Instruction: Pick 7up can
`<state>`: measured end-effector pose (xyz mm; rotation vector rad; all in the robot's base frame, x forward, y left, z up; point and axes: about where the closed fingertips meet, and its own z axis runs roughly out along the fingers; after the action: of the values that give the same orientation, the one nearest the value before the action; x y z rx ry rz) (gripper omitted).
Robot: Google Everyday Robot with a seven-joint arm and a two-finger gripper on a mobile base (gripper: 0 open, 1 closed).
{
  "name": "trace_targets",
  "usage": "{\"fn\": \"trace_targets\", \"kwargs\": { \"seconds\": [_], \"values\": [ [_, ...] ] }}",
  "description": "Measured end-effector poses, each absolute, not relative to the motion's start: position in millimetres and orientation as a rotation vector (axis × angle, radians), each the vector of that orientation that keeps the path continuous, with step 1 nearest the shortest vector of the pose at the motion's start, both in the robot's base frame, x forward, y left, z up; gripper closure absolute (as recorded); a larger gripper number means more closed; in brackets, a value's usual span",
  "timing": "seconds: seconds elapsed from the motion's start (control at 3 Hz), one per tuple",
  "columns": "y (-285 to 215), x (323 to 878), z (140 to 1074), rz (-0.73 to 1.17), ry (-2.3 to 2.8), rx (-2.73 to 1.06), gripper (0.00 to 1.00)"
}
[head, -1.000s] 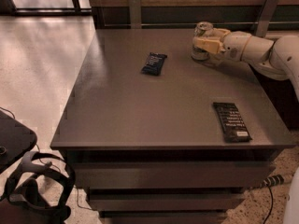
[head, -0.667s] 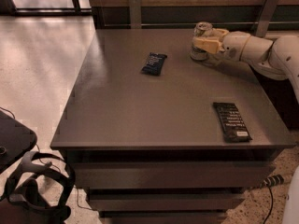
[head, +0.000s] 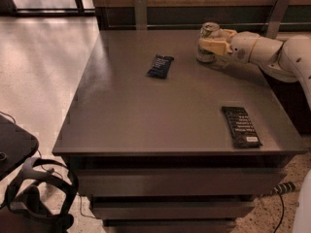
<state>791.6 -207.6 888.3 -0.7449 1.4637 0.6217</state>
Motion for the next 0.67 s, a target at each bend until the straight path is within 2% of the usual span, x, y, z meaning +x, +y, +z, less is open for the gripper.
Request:
{"fn": "trace_targets", "kwargs": {
  "seconds": [0.67],
  "values": [
    [-224,781,928,0.576,1.445,-0.770,1.00]
  ]
}}
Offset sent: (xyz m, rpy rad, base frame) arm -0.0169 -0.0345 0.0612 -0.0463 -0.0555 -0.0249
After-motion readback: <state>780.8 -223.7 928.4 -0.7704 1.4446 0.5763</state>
